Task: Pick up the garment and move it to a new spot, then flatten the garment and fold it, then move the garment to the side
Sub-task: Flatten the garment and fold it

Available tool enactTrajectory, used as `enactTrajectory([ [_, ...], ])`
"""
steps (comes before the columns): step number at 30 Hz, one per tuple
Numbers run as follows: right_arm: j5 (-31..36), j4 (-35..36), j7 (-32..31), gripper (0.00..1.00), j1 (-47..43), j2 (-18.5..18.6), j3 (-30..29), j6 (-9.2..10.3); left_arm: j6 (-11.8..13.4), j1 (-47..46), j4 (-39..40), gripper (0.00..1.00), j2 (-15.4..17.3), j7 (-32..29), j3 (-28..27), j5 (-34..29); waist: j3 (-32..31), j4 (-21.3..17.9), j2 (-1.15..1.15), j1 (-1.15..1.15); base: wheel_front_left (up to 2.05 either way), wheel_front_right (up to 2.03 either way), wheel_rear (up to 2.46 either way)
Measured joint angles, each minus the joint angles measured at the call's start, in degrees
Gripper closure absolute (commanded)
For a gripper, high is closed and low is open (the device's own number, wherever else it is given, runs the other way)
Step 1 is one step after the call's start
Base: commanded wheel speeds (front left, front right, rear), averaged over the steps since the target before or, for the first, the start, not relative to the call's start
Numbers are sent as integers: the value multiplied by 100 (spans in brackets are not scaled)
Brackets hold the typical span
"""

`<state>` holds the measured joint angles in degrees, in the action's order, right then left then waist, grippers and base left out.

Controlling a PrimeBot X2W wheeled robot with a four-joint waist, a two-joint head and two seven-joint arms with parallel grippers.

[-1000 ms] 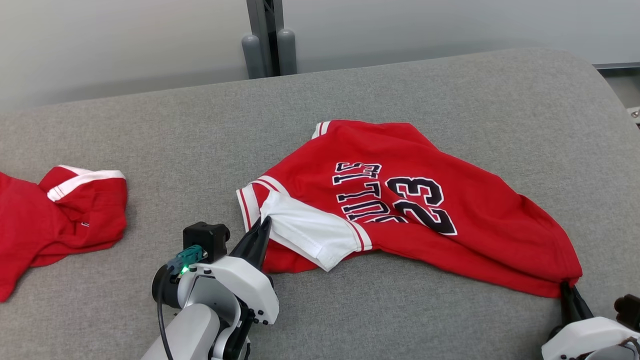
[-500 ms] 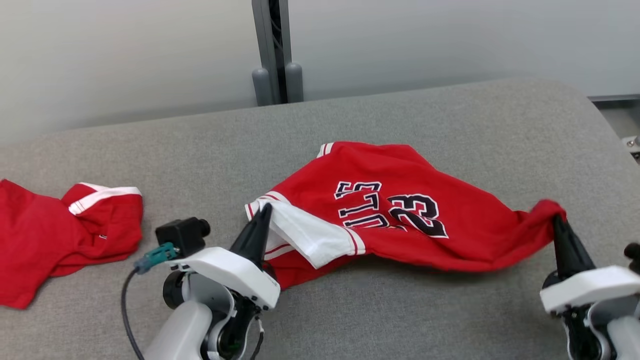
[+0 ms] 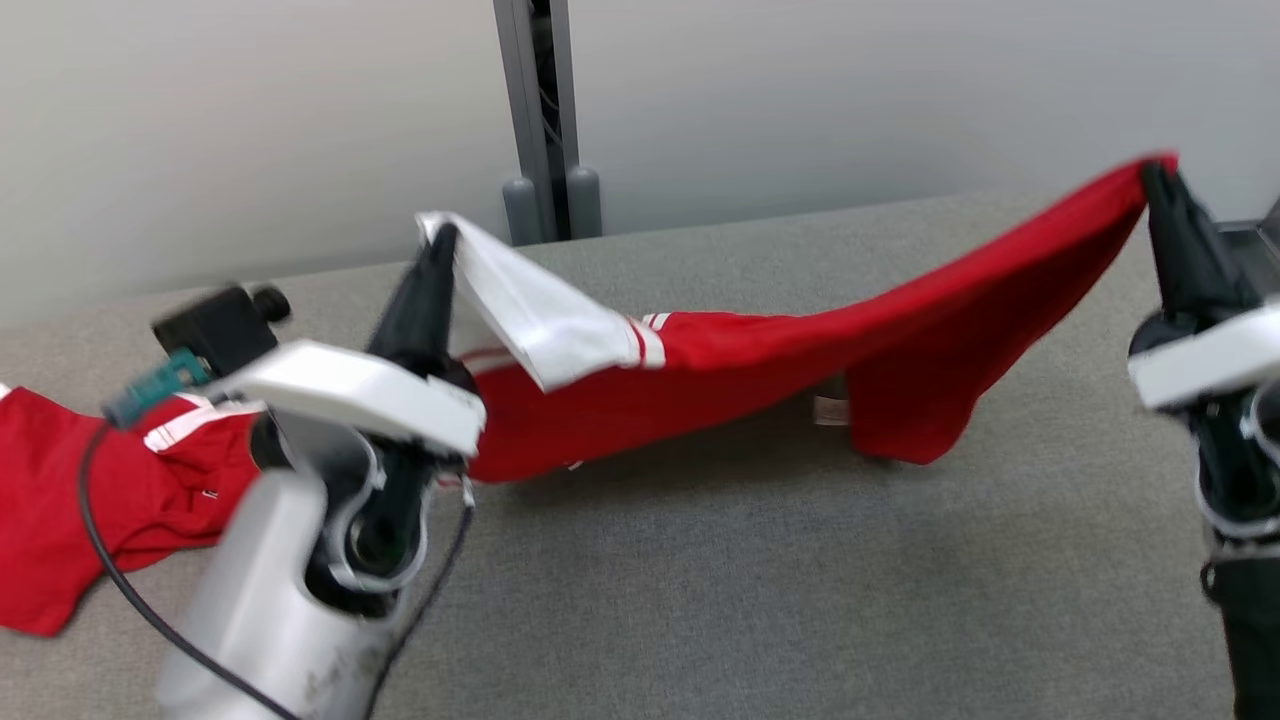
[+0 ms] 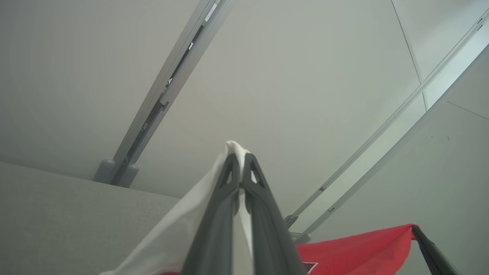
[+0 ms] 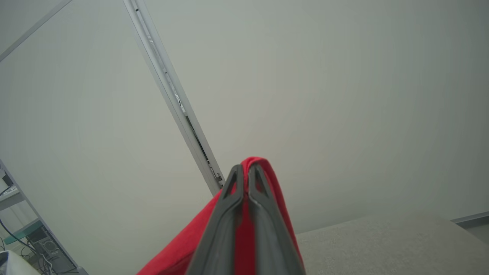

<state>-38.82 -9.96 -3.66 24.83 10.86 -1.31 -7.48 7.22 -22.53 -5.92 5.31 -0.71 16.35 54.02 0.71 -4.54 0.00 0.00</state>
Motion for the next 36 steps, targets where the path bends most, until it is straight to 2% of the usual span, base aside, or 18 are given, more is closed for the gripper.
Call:
enactTrajectory([
  [5, 382, 11, -564, 100, 1125, 22, -8, 0, 216, -999, -31, 100, 197, -417, -191, 35, 313, -57, 0, 0, 0, 0, 0],
  [9, 602, -403, -927, 100, 2562, 124, 182, 0, 371, -2393, -398, 100, 346, -831, -274, -23, 869, -108, 0, 0, 0, 0, 0],
  [13, 700, -1022, -932, 100, 3750, 199, 443, 0, 425, -3467, -988, 100, 410, -1020, -357, -43, 1394, -154, 0, 0, 0, 0, 0],
  [16, 780, -1630, -659, 100, 4670, 203, 579, 0, 358, -4284, -1523, 100, 459, -950, -390, -134, 1799, -183, 0, 0, 0, 0, 0],
  [21, 909, -2696, 257, 100, 6037, 90, 686, 1, 108, -5678, -2394, 100, 253, -208, -485, -335, 2401, -221, 0, 0, 0, 0, 0],
  [24, 947, -3211, 925, 100, 6553, 25, 946, 0, -156, -6386, -2851, 100, 118, 523, -606, -403, 2674, -234, 0, 0, 0, 0, 0],
  [25, 947, -3211, 925, 100, 6553, 25, 946, 0, -156, -6386, -2851, 100, 118, 523, -606, -403, 2674, -234, 0, 0, 0, 0, 0],
  [26, 972, -3509, 1428, 100, 6795, 13, 1027, 0, -335, -6726, -3141, 100, 66, 936, -622, -464, 2802, -246, 0, 0, 0, 0, 0],
  [27, 973, -3637, 1600, 100, 6903, 18, 1040, 0, -424, -6874, -3275, 100, 29, 1115, -617, -478, 2854, -252, 0, 0, 0, 0, 0],
  [32, 836, -3984, 1852, 100, 7191, 52, 907, 0, -827, -7339, -3835, 100, -115, 1456, -483, -589, 3039, -245, 0, 0, 0, 0, 0],
  [36, 746, -3975, 1875, 100, 6991, 58, 876, 0, -989, -7337, -4195, 100, -175, 1488, -324, -628, 3130, -224, 0, 0, 0, 0, 0],
])
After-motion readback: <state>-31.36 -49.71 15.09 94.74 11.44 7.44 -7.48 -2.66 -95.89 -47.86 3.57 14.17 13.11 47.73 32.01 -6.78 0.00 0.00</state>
